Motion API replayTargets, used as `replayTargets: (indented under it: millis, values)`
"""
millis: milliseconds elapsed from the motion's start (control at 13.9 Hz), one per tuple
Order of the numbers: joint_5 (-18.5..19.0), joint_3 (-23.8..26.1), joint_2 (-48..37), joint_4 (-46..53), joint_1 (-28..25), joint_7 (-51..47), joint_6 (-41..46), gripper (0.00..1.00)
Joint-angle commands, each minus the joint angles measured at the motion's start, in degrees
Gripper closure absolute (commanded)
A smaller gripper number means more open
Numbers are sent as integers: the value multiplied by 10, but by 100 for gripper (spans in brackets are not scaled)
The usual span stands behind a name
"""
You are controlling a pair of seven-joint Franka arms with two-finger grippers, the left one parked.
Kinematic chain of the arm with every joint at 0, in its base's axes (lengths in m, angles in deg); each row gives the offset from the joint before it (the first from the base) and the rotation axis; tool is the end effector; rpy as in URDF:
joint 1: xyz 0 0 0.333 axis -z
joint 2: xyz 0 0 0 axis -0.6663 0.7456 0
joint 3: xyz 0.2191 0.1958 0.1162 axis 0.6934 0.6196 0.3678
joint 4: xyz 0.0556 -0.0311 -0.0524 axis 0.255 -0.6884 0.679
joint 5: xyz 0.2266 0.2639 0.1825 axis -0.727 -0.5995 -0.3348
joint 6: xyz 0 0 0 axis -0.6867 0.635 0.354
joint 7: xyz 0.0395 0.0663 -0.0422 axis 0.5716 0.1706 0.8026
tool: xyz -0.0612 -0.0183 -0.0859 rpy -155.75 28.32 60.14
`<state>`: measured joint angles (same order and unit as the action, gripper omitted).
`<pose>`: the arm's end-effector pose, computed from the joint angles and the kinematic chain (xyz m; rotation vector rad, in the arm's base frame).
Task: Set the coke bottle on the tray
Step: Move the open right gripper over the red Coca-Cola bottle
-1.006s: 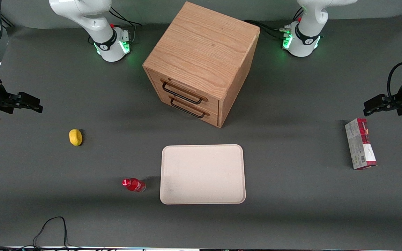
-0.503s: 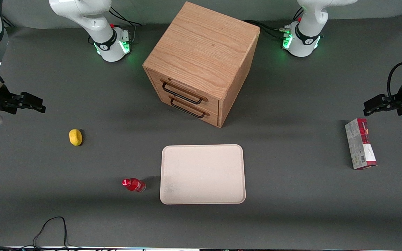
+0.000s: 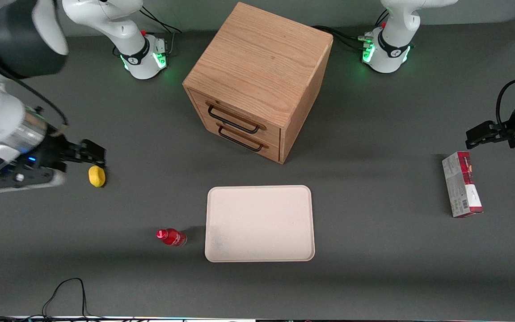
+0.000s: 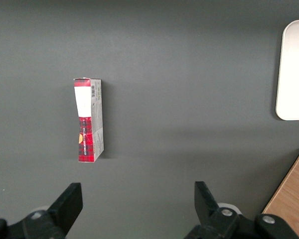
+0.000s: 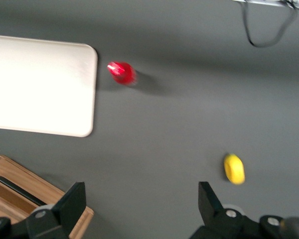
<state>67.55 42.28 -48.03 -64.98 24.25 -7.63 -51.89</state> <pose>0.6403 0.1588 0.5905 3.1245 0.1778 0.0527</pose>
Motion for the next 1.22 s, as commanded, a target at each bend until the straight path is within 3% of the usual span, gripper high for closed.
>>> replayTargets:
  millis: [0,216,1150]
  values:
    - [-1,-3,113,159,-14,-8,20,0]
    - [-3,16,168,194,-10,-8,-13,0]
    - [-4,18,294,191,-4,-10,-150,0]
